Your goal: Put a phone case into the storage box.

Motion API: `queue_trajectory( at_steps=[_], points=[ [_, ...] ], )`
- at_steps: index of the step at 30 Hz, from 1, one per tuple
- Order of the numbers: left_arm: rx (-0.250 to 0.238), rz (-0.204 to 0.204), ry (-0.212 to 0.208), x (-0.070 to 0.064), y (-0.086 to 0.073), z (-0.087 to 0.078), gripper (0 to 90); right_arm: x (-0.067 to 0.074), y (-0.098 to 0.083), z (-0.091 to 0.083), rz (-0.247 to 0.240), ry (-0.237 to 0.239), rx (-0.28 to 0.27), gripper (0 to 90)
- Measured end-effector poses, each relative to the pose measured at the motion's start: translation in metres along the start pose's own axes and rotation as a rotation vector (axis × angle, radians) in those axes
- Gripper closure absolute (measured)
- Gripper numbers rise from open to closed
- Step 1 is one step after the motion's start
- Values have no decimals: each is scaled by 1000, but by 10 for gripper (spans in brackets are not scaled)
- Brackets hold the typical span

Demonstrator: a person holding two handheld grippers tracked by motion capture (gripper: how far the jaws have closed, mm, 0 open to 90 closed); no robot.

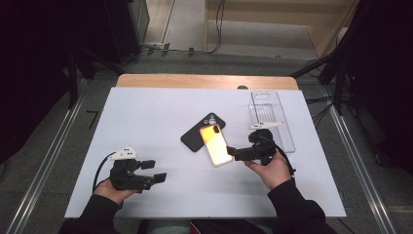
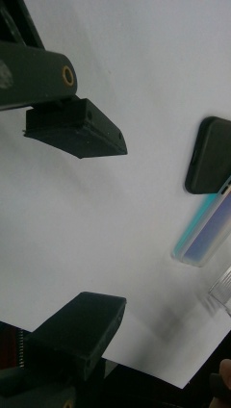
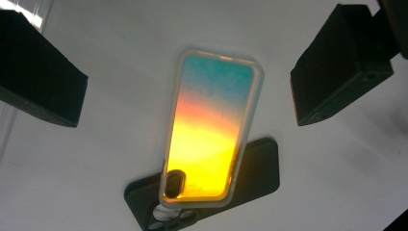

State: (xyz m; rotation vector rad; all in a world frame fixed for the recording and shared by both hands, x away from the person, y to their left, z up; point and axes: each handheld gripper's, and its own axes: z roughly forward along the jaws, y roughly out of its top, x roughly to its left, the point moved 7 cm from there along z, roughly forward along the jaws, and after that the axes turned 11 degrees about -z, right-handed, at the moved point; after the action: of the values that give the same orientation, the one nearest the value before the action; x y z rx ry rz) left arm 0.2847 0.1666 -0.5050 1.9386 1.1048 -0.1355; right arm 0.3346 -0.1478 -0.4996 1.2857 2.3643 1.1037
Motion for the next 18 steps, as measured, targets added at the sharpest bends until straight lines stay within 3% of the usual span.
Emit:
queue_trajectory(
  at_steps=[4,18],
  points=[
    [-2,0,2,0,0,0,248,-2,6,5,7,-27,-8,0],
    [-11,-3,4,1,1,-1,248,4,26,27,8,-35,-11,0]
  ],
)
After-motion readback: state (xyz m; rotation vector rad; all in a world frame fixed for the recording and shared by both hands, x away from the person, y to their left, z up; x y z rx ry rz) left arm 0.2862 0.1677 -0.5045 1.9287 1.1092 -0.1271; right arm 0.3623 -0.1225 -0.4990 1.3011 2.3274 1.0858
